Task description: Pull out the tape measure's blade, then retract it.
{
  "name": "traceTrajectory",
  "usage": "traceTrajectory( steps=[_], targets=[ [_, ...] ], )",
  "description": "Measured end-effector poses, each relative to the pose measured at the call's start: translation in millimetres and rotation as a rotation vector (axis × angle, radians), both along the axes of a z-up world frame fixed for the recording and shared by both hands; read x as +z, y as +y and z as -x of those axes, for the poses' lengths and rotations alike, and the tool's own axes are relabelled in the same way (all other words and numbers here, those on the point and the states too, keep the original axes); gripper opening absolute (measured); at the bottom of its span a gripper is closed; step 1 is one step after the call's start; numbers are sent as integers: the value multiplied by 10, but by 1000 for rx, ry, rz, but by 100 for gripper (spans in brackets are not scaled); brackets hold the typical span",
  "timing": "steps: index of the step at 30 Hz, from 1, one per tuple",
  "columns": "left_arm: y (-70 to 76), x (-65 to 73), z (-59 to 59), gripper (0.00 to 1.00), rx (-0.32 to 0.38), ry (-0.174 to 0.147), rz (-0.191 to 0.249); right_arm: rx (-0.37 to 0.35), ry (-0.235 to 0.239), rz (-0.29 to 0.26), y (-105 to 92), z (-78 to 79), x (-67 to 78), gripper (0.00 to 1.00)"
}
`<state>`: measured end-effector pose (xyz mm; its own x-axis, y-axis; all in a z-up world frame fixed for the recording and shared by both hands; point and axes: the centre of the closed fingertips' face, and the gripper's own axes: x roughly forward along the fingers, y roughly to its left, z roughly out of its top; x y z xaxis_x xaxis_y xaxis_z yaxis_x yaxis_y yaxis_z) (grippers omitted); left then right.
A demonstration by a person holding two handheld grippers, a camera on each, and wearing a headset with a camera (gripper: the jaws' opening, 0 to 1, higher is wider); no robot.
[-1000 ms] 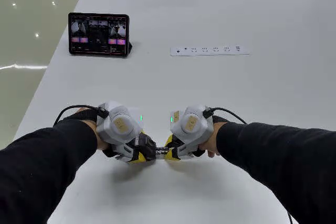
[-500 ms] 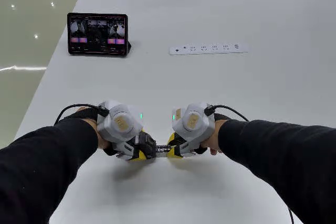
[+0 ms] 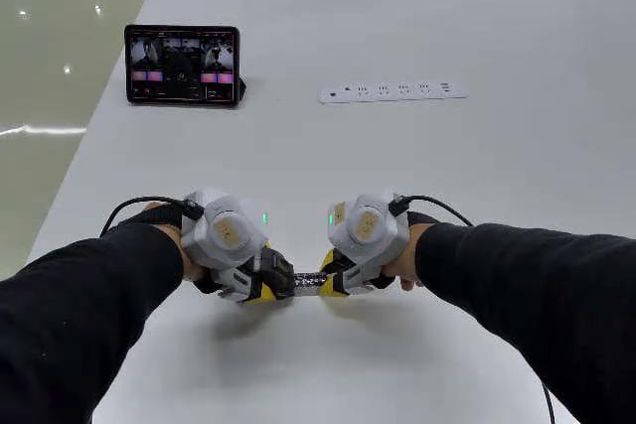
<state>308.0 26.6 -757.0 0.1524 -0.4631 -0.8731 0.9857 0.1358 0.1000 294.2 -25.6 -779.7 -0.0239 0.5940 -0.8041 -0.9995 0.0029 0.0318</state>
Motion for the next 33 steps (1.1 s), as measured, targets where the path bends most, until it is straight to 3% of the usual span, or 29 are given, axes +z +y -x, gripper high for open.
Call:
traceTrajectory(
  steps=[33],
  targets=[
    [-4,0,-5,36,8,-2,0,-21,8,20,-246,-12,6,10]
  ],
)
